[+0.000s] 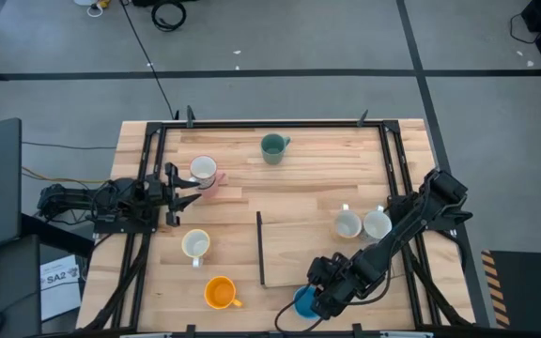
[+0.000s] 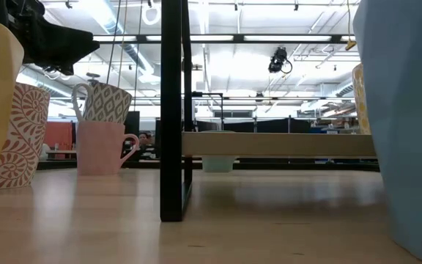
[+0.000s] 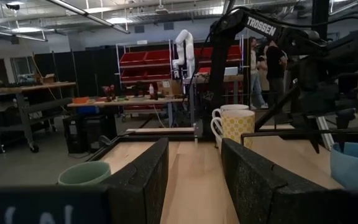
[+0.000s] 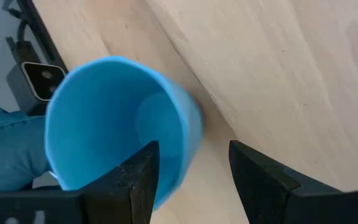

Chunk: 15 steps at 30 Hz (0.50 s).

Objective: Place coffee mugs
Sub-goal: Put the blue mug on the shelf

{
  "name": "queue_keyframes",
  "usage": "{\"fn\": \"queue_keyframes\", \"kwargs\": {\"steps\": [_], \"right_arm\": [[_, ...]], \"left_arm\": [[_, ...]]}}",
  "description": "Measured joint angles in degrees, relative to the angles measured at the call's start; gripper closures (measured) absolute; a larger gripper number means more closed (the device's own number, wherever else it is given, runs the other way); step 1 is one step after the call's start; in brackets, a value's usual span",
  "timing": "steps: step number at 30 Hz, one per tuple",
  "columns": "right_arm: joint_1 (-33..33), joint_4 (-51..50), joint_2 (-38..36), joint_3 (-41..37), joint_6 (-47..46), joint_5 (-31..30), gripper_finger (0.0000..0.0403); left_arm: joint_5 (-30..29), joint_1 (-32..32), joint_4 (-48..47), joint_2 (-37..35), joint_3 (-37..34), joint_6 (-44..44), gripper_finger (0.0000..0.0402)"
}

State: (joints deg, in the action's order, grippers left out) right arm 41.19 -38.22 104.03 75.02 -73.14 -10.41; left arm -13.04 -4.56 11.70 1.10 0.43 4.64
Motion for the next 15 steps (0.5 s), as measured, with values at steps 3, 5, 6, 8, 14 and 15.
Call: {"fn": "queue_keyframes", "kwargs": {"steps": [3, 5, 6, 8, 14, 15], "right_arm": [[0.0, 0.7, 0.0, 0.0, 0.2, 0.0, 0.0204], [0.0, 1.3, 0.0, 0.0, 1.5, 0.0, 0.0204], [0.0, 1.4, 0.0, 0.0, 2.2, 0.1, 0.0204], [0.0, 1.4, 0.0, 0.0, 2.8, 0.2, 0.0204], [0.0, 1.5, 0.0, 0.0, 2.7, 0.2, 0.0221], [0.0, 1.5, 0.0, 0.0, 2.7, 0.2, 0.0227]], "left_arm": [[0.0, 0.0, 0.0, 0.0, 0.0, -1.1, 0.0246], [0.0, 0.0, 0.0, 0.0, 0.0, -1.1, 0.0246], [0.0, 0.0, 0.0, 0.0, 0.0, -1.1, 0.0246], [0.0, 0.0, 0.0, 0.0, 0.0, -1.1, 0.0246], [0.0, 0.0, 0.0, 0.0, 0.0, -1.1, 0.0246], [0.0, 0.0, 0.0, 0.0, 0.0, -1.1, 0.0246]]}}
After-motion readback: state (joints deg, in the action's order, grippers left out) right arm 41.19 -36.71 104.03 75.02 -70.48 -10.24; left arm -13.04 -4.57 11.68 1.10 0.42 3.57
